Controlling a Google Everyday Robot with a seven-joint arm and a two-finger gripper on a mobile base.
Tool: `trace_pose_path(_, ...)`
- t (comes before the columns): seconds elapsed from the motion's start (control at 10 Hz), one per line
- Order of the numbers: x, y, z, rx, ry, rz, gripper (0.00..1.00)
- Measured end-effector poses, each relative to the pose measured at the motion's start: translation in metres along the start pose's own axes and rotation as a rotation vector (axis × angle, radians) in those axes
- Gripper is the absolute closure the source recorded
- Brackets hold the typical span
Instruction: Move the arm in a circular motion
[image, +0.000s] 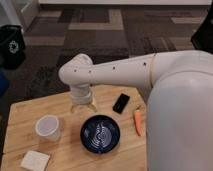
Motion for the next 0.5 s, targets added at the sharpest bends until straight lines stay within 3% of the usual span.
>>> trace_pose_path(0.4, 0.000, 0.000, 0.000, 0.002, -0.001, 0.000, 0.35)
trace_pose_path(0.5, 0.012, 0.004, -0.004, 0.005, -0.004, -0.013, 0.35)
